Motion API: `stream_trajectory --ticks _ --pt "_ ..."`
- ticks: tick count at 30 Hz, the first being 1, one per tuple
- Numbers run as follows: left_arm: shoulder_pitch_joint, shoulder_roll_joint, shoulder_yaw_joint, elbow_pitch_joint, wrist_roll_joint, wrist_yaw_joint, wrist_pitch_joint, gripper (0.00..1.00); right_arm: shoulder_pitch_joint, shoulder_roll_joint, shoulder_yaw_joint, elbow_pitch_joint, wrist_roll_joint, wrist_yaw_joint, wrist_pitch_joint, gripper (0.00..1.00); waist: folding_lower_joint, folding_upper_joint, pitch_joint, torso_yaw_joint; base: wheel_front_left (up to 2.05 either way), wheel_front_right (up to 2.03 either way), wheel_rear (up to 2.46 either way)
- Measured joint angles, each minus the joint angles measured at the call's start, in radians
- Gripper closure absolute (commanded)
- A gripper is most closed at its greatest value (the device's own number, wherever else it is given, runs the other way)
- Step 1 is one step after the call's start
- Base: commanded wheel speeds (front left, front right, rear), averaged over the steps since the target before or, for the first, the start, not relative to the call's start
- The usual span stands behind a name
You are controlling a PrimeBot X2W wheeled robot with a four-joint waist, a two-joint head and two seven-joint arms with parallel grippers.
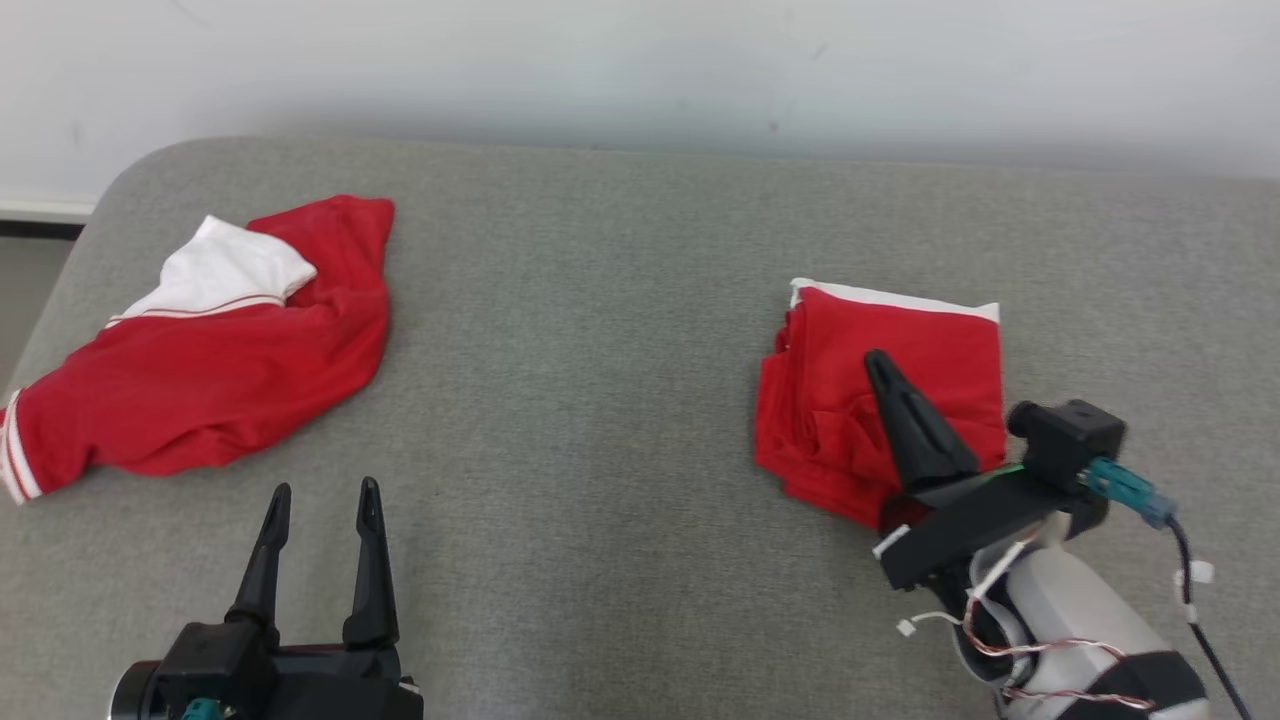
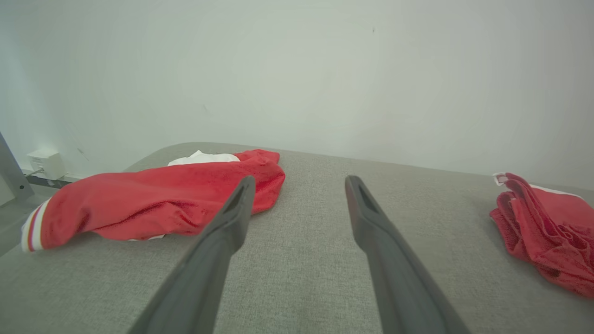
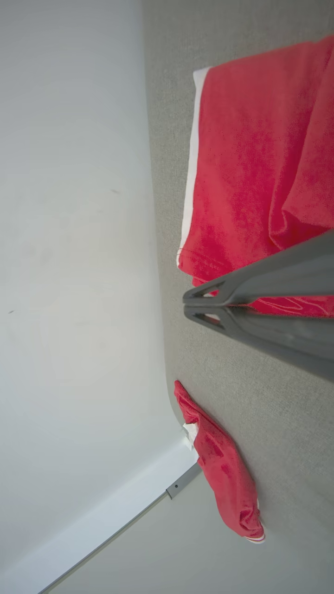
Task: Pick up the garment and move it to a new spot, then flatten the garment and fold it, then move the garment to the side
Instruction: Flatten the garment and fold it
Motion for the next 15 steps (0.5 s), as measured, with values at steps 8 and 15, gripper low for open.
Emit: stream_trajectory --ticks 8,15 --pt "0.003 0.000 0.024 0.006 0.012 -0.020 0.000 0.00 0.150 -0.032 -0.174 -0.157 -0.072 0.000 0.000 1.00 -0.0001 0.0000 -0.033 -0.072 0.00 0.00 0.00" --pt "0.024 0.000 0.032 0.015 0.018 -0.022 0.000 0.00 0.278 -0.029 -0.276 -0.245 -0.126 0.000 0.000 1.00 -0.0001 0.0000 -0.073 -0.109 0.00 0.00 0.00"
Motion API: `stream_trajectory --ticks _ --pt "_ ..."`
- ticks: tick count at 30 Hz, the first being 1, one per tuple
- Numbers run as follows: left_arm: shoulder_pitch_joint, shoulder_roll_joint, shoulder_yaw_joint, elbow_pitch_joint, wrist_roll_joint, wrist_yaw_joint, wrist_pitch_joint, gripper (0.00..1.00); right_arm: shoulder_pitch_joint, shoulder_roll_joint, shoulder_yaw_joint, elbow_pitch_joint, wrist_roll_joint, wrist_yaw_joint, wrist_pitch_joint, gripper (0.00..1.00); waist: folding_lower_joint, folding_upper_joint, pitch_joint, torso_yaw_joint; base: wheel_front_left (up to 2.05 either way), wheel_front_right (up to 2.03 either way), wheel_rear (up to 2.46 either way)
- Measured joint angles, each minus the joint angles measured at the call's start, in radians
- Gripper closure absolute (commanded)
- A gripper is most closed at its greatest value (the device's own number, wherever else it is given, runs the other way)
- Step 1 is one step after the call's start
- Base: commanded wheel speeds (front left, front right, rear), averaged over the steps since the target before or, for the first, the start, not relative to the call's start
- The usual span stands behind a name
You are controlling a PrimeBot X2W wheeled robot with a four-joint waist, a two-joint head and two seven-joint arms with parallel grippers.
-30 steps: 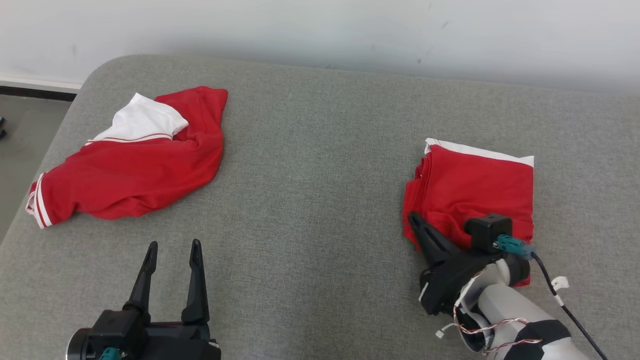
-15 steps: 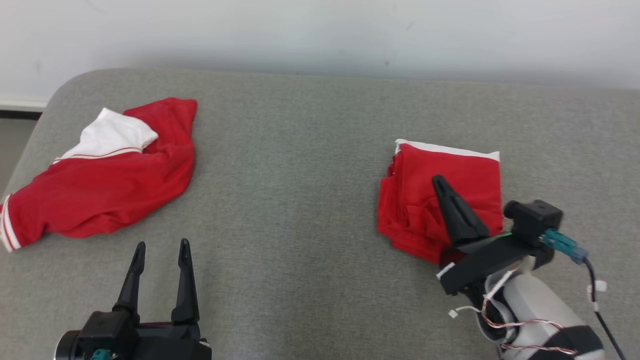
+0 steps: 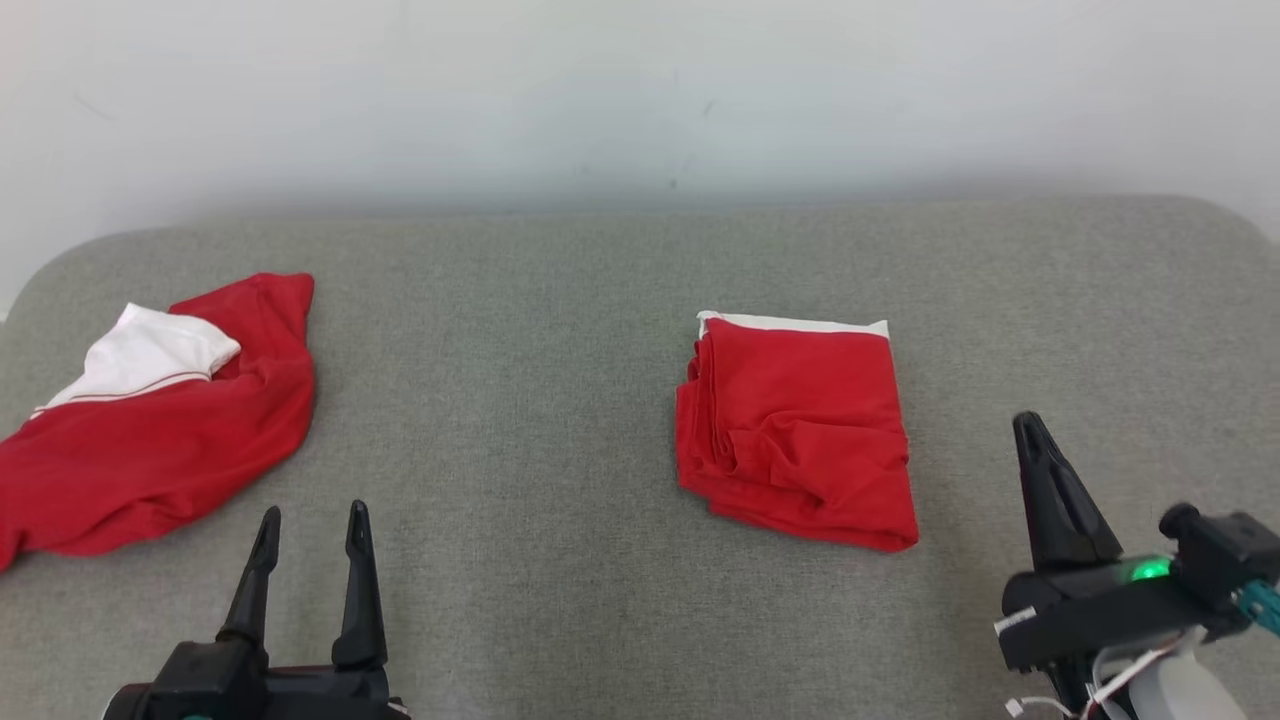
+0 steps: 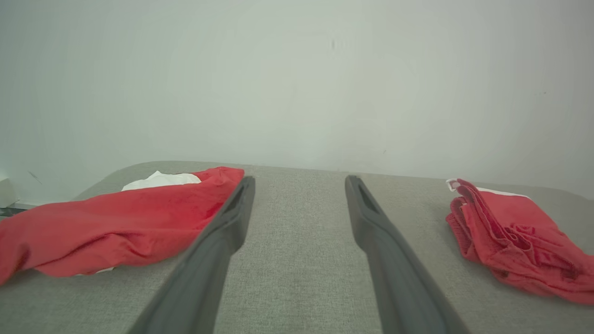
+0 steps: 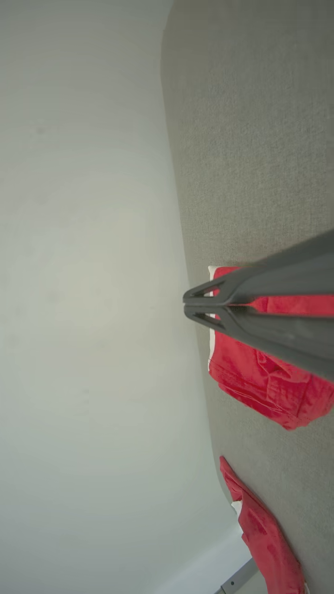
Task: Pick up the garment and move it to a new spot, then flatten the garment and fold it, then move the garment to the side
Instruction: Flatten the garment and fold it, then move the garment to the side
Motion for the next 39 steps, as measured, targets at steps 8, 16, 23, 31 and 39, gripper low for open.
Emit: stream_trajectory --ticks 8,16,23,31,39 --pt "0.047 0.000 -0.004 -0.005 0.018 -0.008 0.000 0.00 0.159 0.042 -0.080 -0.080 -0.081 0.000 0.000 0.15 -0.0001 0.0000 -0.060 -0.016 0.00 0.00 0.00" --pt "0.102 0.001 -0.002 -0.018 0.056 -0.025 0.000 0.00 0.258 0.077 -0.105 -0.092 -0.150 0.000 0.001 0.00 -0.0001 -0.0001 -0.094 -0.001 0.00 0.00 0.00" --pt "0.126 0.001 0.002 -0.034 0.079 -0.030 0.000 0.00 0.285 0.097 -0.114 -0.087 -0.180 0.000 0.001 0.00 -0.0001 -0.0001 -0.102 0.024 0.00 0.00 0.00" --pt "0.141 0.001 0.013 -0.042 0.088 -0.033 0.000 0.00 0.293 0.106 -0.121 -0.083 -0.190 0.000 0.001 0.00 0.0001 0.0000 -0.104 0.033 0.00 0.00 0.00" --pt "0.142 0.001 0.017 -0.044 0.088 -0.034 0.000 0.00 0.294 0.111 -0.121 -0.081 -0.190 0.000 0.001 0.00 0.0001 0.0000 -0.102 0.033 0.00 0.00 0.00"
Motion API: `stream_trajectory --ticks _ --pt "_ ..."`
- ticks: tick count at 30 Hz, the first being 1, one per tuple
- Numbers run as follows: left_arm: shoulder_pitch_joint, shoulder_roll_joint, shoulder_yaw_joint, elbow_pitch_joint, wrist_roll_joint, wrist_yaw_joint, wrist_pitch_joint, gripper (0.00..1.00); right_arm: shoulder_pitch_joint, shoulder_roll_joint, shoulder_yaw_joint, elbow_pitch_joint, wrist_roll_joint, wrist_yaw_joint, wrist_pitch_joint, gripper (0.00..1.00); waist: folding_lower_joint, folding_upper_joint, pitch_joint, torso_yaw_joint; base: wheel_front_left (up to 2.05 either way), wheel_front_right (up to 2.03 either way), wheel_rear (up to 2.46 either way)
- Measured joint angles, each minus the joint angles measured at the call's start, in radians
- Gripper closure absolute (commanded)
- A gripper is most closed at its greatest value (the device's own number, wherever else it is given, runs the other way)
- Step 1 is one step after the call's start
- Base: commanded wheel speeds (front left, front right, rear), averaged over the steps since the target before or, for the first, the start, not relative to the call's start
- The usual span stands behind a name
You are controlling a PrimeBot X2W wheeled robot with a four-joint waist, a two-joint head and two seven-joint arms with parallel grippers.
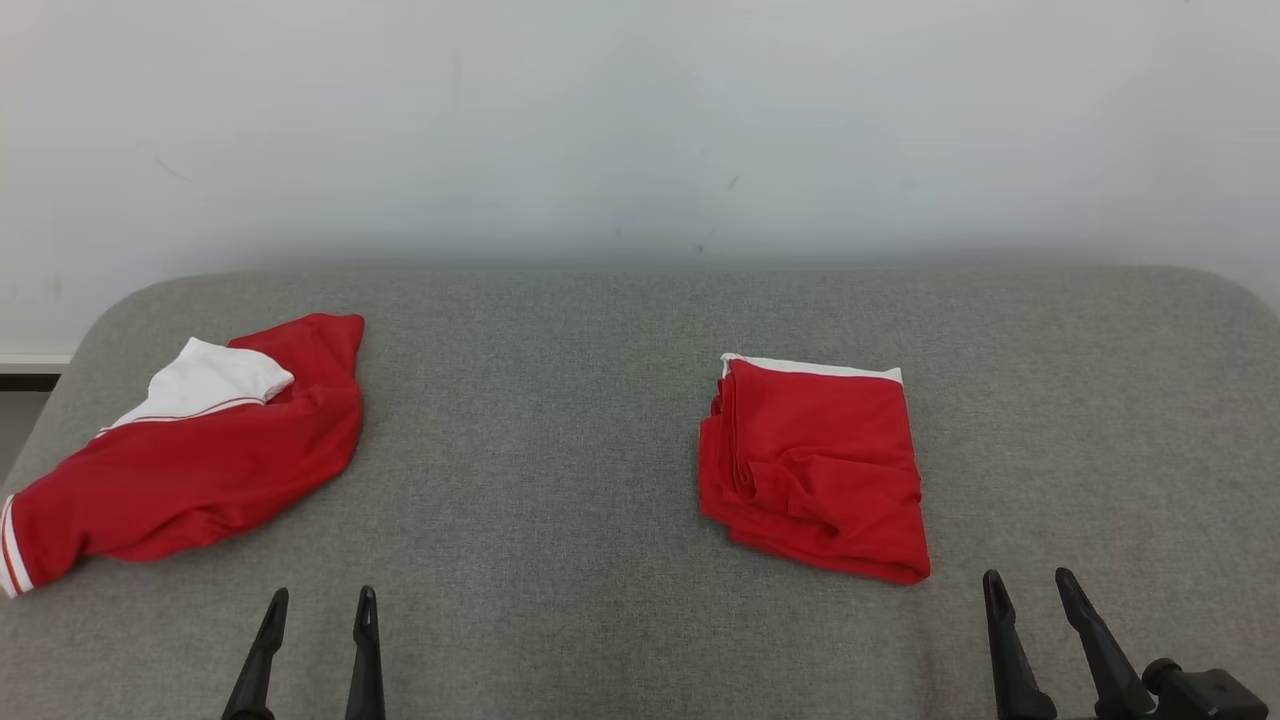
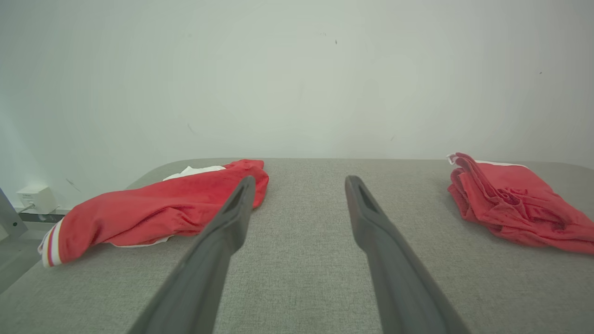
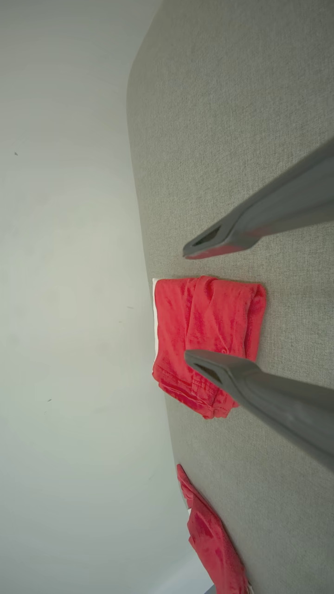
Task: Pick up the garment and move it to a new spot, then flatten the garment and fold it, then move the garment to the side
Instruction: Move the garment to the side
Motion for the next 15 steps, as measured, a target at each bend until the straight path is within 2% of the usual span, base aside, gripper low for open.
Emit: stream_trajectory --ticks 7,15 --pt "-0.002 0.000 -0.006 0.000 -0.003 0.008 0.000 0.00 -0.038 0.006 -0.005 0.021 0.005 0.000 0.000 0.00 0.0000 0.0000 0.011 -0.005 0.00 0.00 0.00" --pt "-0.057 -0.001 -0.053 0.003 -0.027 0.024 0.000 0.00 -0.291 -0.057 0.001 0.176 0.015 0.000 0.117 0.00 0.0001 0.0001 0.060 0.009 0.00 0.00 0.00"
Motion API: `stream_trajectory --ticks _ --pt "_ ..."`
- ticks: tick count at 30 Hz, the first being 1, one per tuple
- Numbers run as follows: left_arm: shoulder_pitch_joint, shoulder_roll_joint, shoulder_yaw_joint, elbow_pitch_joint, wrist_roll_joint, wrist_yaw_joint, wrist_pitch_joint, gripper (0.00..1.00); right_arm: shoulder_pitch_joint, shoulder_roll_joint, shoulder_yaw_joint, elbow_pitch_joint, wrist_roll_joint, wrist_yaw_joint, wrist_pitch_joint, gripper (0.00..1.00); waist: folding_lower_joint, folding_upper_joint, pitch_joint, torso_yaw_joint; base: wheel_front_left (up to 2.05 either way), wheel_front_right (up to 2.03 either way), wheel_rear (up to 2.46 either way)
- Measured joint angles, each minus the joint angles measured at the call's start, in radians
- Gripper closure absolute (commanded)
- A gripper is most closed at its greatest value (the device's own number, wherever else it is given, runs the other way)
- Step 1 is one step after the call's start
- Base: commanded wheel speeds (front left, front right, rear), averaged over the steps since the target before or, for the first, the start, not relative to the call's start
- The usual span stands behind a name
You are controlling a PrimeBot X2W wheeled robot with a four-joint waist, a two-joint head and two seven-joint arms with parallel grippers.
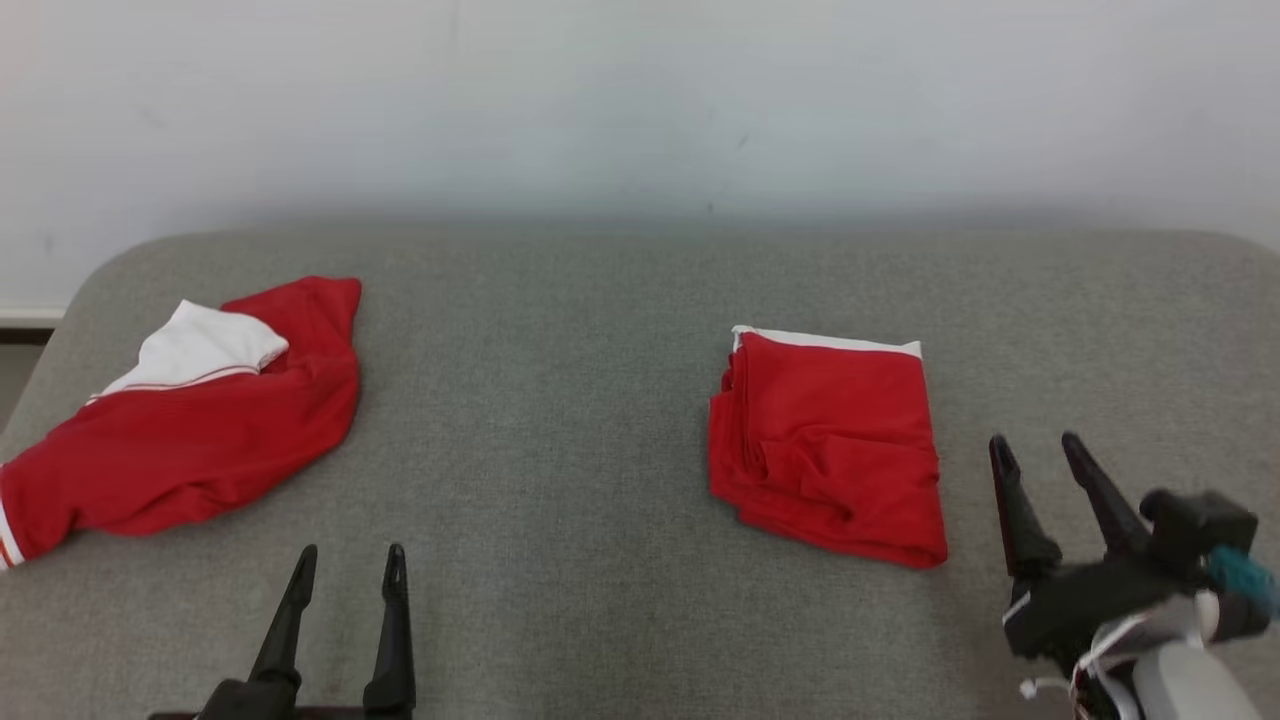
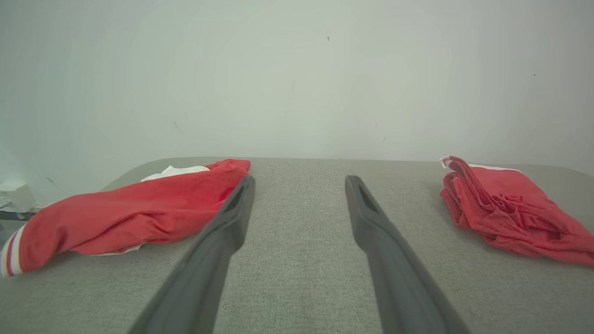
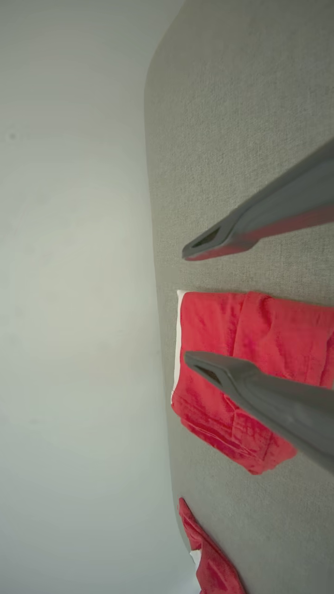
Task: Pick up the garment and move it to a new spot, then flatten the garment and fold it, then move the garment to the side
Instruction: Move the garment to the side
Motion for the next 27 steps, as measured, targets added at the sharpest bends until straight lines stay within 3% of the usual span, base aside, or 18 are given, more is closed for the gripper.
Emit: stream_trajectory --ticks 9,17,27 --pt "-0.071 0.000 -0.057 0.018 -0.036 0.021 0.000 0.00 -0.241 -0.053 0.036 0.267 0.050 0.000 0.145 0.00 0.0001 0.0000 0.070 0.050 0.00 0.00 0.00" --pt "-0.117 0.000 -0.088 0.032 -0.056 0.030 0.000 0.00 -0.362 -0.083 0.093 0.465 0.080 0.000 0.171 0.00 0.0001 0.0000 0.126 0.109 0.00 0.00 0.00" --pt "-0.130 0.000 -0.086 0.038 -0.059 0.037 0.000 0.00 -0.420 -0.063 0.160 0.625 0.127 0.000 0.164 0.00 0.0000 -0.0001 0.161 0.138 0.00 0.00 0.00"
